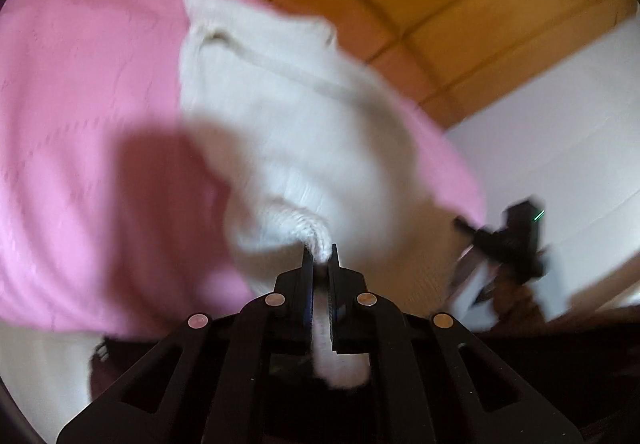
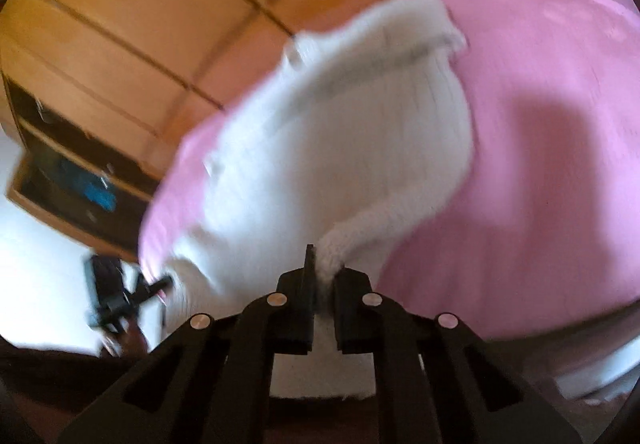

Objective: Fold small clothes

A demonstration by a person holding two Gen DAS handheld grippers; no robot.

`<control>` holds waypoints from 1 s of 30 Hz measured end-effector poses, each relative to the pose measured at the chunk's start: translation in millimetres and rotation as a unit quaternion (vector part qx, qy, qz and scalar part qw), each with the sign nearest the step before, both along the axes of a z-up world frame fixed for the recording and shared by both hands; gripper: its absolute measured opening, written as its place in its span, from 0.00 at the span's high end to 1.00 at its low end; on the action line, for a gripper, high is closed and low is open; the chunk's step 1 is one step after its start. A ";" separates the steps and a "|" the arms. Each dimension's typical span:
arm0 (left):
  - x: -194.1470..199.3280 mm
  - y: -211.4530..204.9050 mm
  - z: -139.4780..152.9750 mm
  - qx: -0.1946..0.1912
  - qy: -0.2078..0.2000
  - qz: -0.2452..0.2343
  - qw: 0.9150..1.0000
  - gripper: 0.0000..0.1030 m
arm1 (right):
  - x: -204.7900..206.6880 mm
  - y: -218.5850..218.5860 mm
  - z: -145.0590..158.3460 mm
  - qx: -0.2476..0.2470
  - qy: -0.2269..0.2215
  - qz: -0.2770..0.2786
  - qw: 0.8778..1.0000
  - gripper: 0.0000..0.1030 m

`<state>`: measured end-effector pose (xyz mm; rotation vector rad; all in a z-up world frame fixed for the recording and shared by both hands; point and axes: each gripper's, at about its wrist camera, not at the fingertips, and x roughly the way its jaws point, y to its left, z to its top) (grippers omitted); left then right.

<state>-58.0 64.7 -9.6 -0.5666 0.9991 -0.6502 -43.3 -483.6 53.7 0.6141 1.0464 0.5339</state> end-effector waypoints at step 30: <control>101.8 -19.6 -43.8 0.157 -0.016 0.076 0.985 0.41 | 69.3 2.8 -54.3 -0.222 -0.015 -0.049 0.974 0.29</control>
